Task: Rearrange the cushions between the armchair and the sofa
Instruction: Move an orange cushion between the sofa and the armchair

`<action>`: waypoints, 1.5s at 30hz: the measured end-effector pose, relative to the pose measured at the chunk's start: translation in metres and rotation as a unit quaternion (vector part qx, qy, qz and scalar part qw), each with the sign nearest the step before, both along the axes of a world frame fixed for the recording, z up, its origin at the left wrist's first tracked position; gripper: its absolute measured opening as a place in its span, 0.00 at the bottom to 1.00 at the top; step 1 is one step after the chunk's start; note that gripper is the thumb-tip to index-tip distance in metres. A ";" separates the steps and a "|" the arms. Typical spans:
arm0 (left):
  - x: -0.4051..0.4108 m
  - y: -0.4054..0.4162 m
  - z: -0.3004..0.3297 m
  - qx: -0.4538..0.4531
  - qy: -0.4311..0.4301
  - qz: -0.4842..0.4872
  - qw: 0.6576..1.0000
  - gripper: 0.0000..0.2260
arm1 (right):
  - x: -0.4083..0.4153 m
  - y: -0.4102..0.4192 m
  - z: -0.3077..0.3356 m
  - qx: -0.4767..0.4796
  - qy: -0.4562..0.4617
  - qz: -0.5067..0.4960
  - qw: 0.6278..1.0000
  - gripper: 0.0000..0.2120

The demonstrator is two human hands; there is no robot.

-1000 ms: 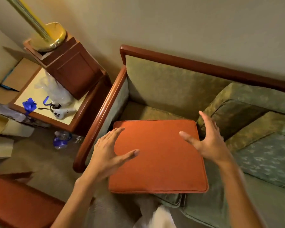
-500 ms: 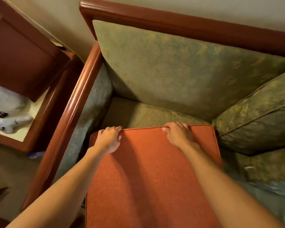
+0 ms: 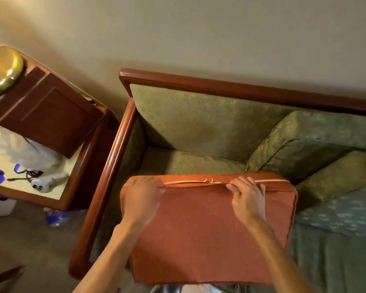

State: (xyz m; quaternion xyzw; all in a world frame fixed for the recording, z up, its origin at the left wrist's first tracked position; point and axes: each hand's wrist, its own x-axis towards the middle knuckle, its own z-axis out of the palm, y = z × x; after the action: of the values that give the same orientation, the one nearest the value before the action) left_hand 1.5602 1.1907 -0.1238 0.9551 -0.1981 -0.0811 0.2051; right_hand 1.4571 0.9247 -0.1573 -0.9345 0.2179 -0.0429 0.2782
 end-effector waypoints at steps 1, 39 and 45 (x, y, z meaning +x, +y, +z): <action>-0.017 -0.002 0.021 -0.030 -0.019 -0.026 0.999 0.06 | -0.025 -0.003 0.022 -0.018 -0.026 -0.011 0.999 0.06; -0.322 -0.240 0.076 0.227 0.092 -0.247 0.937 0.51 | -0.280 -0.079 0.095 0.003 0.242 0.114 0.964 0.50; -0.315 -0.250 0.090 0.159 0.060 -0.215 0.962 0.47 | -0.272 -0.096 0.129 0.025 0.180 0.111 0.977 0.42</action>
State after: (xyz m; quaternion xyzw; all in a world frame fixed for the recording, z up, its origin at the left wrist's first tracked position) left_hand 1.2456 0.9402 -0.0341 0.9038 -0.3702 -0.2110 0.0394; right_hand 1.1850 0.8291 -0.0286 -0.9380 0.1600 0.1626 0.2609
